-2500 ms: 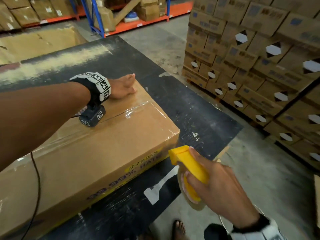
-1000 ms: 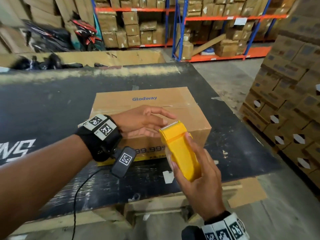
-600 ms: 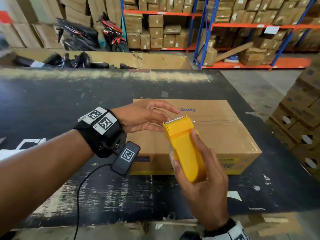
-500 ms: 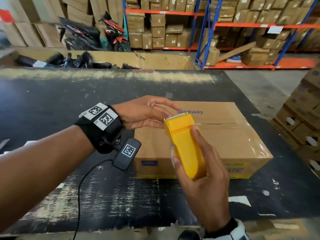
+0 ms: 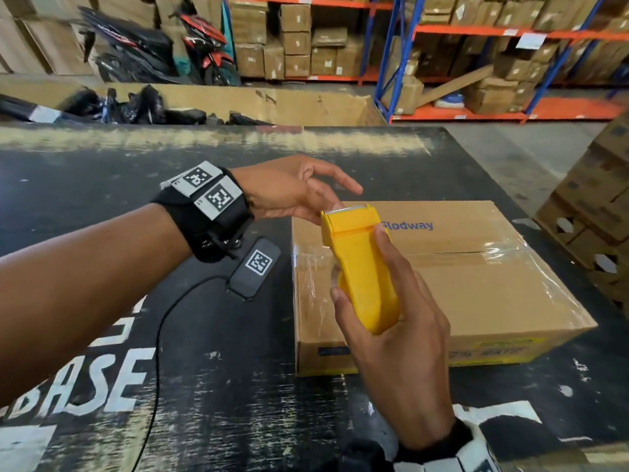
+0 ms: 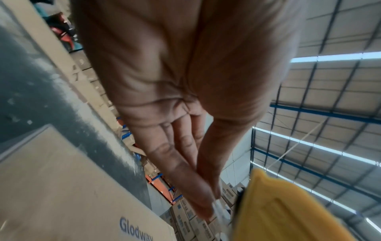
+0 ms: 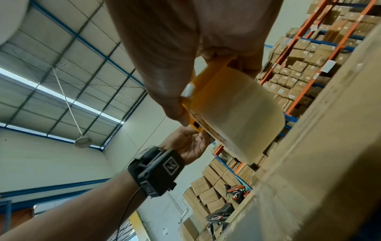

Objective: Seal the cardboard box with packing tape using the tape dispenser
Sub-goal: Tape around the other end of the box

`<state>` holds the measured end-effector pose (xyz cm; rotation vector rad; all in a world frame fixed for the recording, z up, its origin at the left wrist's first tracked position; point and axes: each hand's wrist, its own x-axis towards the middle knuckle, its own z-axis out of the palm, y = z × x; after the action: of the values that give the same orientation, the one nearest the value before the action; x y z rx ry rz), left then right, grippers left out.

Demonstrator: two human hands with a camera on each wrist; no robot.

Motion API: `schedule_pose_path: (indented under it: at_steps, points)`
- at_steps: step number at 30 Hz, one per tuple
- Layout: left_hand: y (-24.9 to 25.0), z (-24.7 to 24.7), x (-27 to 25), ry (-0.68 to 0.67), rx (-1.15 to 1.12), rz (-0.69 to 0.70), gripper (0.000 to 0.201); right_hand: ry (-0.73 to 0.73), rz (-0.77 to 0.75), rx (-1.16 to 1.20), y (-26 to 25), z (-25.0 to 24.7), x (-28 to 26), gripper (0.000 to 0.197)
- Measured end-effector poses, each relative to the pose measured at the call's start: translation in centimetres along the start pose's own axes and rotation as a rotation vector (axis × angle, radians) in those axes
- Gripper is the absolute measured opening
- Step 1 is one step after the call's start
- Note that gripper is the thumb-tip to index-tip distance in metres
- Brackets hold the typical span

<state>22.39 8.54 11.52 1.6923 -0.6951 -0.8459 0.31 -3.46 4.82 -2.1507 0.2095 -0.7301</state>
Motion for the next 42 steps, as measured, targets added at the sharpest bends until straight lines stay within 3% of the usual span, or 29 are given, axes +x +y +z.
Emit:
schedule_pose_path:
  at_steps: [7,14,20,26,29,31,33,37,42]
  points:
    - [0.2,-8.3,4.4,0.299,0.222,0.107,0.037,-0.056,0.103,-0.204,-3.3,-0.1,-1.1,0.081]
    - [-6.9,-10.9,9.8,0.267,0.354,-0.011,0.037,-0.261,0.278,-0.202,-3.7,2.9,1.9,0.083]
    - [-11.4,-11.5,12.3,0.282,0.358,-0.068,0.036,-0.323,0.3,-0.242,-2.8,5.5,4.3,0.079]
    - [-12.9,-11.9,13.2,0.185,0.414,-0.218,0.034,-0.315,0.302,-0.257,-2.4,6.1,5.1,0.077]
    - [-12.5,-12.0,13.0,0.311,0.63,-0.167,0.032,-0.337,0.305,-0.271,-2.5,6.1,5.0,0.077]
    - [-12.3,-11.9,12.1,0.429,0.616,-0.084,0.023,-0.338,0.304,-0.267,-2.5,6.0,5.0,0.076]
    - [-12.4,-11.5,10.6,0.463,0.588,0.073,0.014,-0.344,0.307,-0.265,-2.5,5.9,5.0,0.076]
    - [-14.0,-9.2,7.5,0.29,0.637,0.253,0.027,-0.357,0.304,-0.271,-2.5,5.9,5.1,0.075]
    - [-16.1,-8.2,7.1,0.22,0.76,0.287,0.043,-0.347,0.302,-0.277,-2.5,6.2,5.3,0.074]
